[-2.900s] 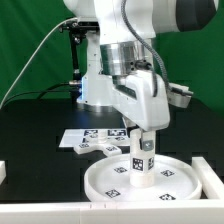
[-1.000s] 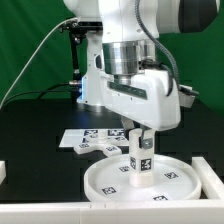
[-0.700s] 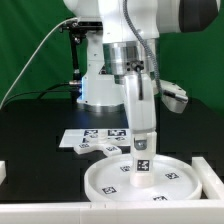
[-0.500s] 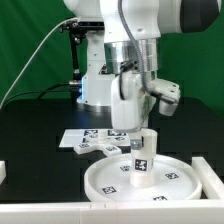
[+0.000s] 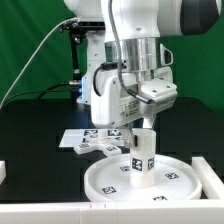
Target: Assemble round table
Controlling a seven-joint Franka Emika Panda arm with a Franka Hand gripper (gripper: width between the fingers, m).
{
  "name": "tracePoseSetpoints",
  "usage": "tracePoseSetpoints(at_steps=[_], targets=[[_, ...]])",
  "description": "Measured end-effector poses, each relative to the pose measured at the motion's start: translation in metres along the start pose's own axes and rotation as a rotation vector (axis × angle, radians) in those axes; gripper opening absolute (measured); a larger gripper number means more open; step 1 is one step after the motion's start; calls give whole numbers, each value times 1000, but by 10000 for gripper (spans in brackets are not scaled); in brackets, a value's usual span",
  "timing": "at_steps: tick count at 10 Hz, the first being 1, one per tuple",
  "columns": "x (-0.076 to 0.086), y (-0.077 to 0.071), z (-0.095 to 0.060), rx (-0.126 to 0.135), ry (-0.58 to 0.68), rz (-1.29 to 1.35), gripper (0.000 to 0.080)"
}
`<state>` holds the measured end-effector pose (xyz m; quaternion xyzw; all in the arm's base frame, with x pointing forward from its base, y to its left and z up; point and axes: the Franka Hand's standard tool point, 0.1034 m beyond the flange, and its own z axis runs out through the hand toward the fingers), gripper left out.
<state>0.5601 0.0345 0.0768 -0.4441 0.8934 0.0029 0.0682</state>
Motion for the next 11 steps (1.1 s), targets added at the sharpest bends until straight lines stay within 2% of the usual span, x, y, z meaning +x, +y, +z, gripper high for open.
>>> tracePoseSetpoints(at_steps=[1, 2, 4, 8, 9, 10, 11], targets=[[1, -1, 0, 3, 2, -116, 496], [2, -2, 1, 5, 3, -244, 632], [-2, 2, 2, 1, 2, -571, 644], [-1, 1, 2, 0, 6, -797, 649], [-3, 0, 1, -1, 22, -1036, 649], [-6, 1, 2, 8, 23, -1190, 649], [-10, 3, 2, 3, 24, -1369, 649]])
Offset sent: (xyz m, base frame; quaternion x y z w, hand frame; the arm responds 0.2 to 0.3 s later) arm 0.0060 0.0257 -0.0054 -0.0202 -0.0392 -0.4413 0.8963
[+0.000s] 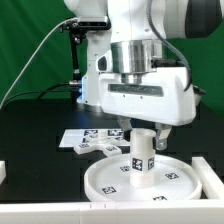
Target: Assemble round table
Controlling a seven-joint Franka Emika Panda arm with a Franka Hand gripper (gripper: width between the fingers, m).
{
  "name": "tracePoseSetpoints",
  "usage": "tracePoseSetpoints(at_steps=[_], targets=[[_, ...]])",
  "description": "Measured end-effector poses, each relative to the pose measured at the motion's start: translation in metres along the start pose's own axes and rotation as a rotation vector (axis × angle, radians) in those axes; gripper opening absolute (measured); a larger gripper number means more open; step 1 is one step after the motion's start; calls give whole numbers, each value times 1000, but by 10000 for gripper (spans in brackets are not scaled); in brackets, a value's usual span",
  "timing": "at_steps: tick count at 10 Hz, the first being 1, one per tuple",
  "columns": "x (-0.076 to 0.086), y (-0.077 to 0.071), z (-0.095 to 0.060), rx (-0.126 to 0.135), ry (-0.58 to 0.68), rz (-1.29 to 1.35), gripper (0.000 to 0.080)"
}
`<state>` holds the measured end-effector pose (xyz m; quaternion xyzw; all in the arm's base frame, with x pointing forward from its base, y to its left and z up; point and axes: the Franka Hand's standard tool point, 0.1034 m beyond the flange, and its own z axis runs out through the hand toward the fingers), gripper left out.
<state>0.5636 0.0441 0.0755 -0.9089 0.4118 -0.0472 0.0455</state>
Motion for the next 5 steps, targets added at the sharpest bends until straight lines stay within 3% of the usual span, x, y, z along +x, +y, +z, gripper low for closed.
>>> tracePoseSetpoints(at_steps=[5], targets=[[1, 1, 0, -20, 3, -371, 649]])
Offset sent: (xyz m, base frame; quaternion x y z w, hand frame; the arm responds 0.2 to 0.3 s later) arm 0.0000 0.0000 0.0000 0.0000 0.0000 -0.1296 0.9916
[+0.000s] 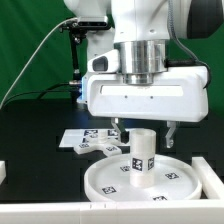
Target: Assemble round table
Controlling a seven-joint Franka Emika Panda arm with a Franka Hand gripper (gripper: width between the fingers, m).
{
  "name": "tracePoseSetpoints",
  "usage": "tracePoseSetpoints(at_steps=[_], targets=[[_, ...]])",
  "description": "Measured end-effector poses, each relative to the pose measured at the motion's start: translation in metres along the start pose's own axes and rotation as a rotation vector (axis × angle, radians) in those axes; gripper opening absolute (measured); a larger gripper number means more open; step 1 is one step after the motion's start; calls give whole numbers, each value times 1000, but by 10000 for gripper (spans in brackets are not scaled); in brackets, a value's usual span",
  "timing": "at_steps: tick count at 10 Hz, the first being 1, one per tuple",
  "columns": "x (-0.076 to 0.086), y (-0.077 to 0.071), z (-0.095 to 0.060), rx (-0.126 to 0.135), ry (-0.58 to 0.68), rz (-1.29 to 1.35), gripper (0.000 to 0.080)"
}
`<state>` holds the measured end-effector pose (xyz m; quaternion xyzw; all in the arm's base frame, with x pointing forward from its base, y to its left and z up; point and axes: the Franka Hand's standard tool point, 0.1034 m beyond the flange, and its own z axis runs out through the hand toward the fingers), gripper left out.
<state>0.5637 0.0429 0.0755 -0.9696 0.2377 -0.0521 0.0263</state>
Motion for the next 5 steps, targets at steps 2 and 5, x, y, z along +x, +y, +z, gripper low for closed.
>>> tracePoseSetpoints(at_steps=[2, 5], targets=[[-5, -7, 2, -34, 23, -321, 649], [-3, -4, 2, -65, 11, -678, 649]])
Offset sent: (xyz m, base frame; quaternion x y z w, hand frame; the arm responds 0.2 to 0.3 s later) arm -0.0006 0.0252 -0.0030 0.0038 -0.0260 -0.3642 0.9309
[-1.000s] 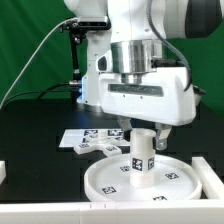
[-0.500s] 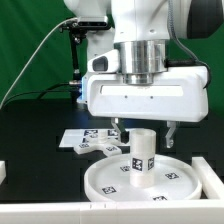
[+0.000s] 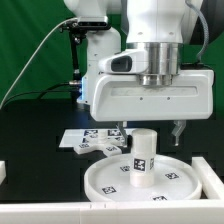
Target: Assemble round table
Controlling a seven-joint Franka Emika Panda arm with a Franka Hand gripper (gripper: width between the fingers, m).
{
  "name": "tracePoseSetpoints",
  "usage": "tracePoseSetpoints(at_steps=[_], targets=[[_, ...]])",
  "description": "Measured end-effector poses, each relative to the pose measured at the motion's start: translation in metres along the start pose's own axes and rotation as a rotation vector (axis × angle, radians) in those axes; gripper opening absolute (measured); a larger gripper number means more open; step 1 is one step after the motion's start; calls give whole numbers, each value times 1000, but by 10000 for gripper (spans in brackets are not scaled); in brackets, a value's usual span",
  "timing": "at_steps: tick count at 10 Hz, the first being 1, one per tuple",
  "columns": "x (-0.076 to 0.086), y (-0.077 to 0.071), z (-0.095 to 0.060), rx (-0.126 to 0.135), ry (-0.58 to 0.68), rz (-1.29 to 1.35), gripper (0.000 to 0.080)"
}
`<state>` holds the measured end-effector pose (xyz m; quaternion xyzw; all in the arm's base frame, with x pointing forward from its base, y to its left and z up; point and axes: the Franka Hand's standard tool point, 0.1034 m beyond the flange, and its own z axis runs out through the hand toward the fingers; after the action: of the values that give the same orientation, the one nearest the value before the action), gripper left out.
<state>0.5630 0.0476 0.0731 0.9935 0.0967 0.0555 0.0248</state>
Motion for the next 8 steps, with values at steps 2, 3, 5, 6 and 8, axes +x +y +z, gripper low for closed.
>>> tracePoseSetpoints(at_steps=[2, 3, 5, 6, 8], targets=[[0, 6, 0, -7, 0, -44, 649], [0, 6, 0, -7, -1, -44, 539], [0, 6, -1, -6, 0, -31, 404], [0, 6, -1, -6, 0, 0, 406], [1, 7, 0, -9, 6, 108, 406]])
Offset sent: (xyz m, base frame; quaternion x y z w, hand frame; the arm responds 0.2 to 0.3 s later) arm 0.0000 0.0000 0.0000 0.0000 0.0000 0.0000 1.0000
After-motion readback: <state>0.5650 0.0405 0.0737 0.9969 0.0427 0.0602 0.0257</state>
